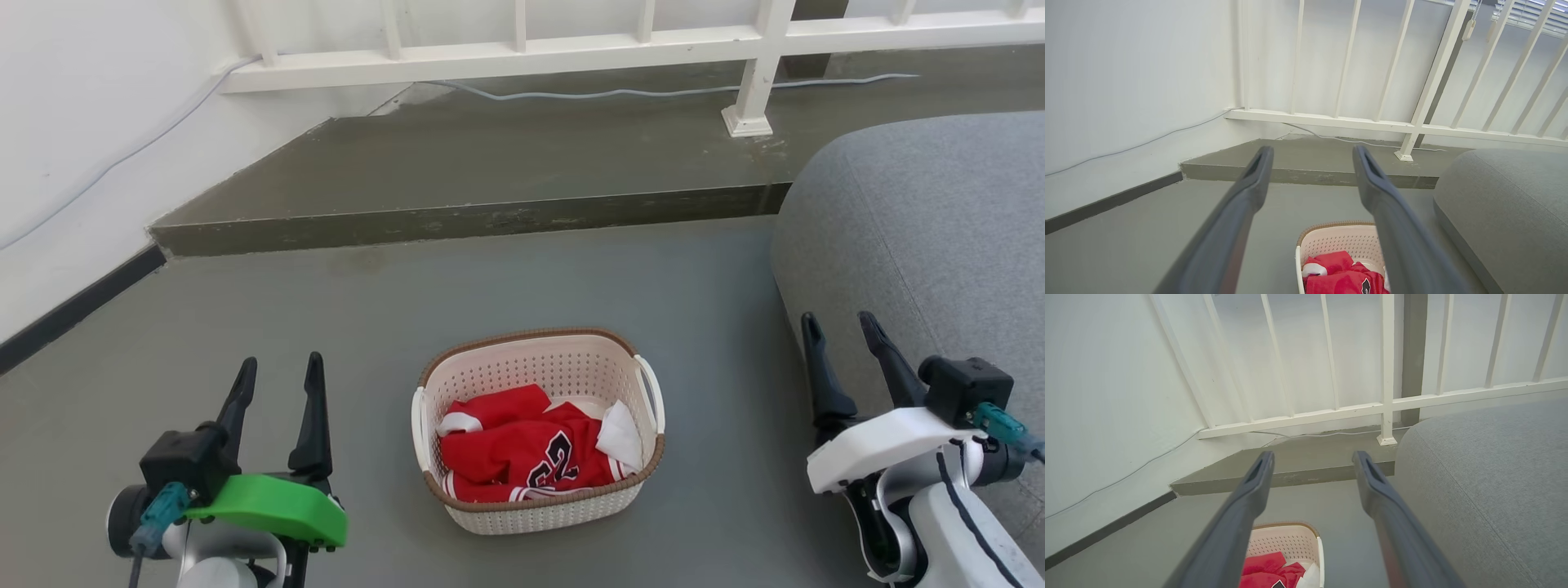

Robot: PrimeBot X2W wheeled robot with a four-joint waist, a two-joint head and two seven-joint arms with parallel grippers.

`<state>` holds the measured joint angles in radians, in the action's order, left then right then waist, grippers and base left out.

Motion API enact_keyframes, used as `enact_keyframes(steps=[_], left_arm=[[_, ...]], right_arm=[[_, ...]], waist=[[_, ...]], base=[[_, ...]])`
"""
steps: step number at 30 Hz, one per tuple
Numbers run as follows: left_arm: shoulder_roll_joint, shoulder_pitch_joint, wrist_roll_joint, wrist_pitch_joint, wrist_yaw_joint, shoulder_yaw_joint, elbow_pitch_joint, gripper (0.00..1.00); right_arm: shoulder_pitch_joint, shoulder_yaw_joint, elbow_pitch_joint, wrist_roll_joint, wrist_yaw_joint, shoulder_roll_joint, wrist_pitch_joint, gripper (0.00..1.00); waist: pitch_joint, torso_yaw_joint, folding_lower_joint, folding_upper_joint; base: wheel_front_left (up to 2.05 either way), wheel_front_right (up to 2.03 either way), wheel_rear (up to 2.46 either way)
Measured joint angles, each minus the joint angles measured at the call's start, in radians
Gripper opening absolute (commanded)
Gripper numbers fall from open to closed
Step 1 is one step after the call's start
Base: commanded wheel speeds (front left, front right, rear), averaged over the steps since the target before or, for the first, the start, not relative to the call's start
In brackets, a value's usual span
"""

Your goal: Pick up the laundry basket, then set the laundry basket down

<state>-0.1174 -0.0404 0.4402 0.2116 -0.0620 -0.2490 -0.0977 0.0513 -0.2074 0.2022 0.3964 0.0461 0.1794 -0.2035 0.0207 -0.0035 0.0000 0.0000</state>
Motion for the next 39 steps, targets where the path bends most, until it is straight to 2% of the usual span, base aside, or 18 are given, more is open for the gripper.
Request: enact_keyframes(steps=[14, 39], left_arm=[[0.007, 0.026, -0.164, 0.038, -0.026, -0.017, 0.010, 1.00], [0.023, 0.031, -0.166, 0.040, -0.029, 0.001, -0.017, 1.00]], right_arm=[[-0.016, -0.018, 0.003, -0.153, 0.017, -0.006, -0.046, 1.00], [-0.022, 0.011, 0.018, -0.170, 0.006, -0.026, -0.047, 1.00]], waist=[[0.004, -0.001, 0.0000, 0.0000], [0.002, -0.001, 0.0000, 0.0000]], base=[[0.00, 0.00, 0.00], [0.00, 0.00, 0.00]])
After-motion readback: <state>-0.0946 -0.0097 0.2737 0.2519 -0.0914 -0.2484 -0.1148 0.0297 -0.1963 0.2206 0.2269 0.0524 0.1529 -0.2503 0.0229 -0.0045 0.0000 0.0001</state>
